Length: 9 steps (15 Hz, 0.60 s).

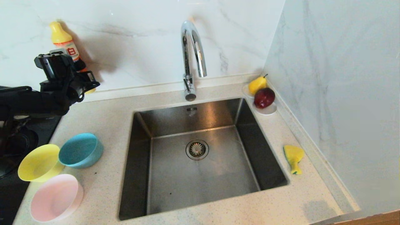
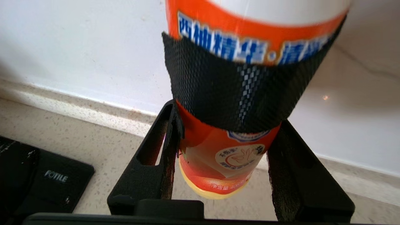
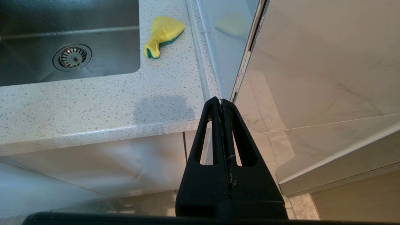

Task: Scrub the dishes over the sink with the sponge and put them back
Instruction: Place the dish soap on the table

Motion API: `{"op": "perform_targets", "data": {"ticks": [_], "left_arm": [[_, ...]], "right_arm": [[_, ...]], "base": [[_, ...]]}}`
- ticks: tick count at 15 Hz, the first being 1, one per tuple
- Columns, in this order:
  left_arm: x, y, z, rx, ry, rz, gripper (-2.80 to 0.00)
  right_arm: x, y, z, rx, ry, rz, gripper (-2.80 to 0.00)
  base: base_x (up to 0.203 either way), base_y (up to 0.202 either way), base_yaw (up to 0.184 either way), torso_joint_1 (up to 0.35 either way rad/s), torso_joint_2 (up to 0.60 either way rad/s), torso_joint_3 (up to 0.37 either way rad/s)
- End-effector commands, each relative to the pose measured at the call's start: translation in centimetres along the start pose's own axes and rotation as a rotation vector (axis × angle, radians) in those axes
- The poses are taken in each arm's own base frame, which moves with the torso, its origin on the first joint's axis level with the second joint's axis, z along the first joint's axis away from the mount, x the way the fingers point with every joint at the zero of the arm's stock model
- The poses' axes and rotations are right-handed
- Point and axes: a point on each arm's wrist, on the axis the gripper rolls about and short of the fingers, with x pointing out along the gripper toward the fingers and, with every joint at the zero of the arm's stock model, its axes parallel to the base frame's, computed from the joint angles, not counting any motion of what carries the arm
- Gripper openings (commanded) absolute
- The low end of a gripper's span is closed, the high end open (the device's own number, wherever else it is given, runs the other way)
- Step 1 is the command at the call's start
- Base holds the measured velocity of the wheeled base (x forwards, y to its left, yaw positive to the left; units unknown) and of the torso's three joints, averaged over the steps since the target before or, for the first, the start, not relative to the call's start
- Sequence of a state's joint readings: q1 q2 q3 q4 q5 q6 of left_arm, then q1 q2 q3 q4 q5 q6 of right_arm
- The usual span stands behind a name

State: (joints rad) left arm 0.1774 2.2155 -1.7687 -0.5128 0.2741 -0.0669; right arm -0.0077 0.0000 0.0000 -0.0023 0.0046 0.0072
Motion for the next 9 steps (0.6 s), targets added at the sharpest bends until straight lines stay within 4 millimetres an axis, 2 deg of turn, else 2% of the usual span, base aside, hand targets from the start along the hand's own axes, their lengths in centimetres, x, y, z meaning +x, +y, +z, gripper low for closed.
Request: {"op": "perform_targets", "data": {"ticks": [1,9], "left_arm": [[0.8,-0.1,-0.7,0.0,0.001,0.021,-2.8],[0.5,0.3,0.7,0.025,-0.046,0.235,-2.8]], "right_arm": [[0.0,0.0,0.0,0.0,0.001,0.0,-2.8],[0.0,0.0,0.0,0.0,0.001,0.0,-2.8]], "base": [[0.0,0.0,0.0,0.0,0.0,0.0],[0.0,0.0,0.0,0.0,0.0,0.0]]}}
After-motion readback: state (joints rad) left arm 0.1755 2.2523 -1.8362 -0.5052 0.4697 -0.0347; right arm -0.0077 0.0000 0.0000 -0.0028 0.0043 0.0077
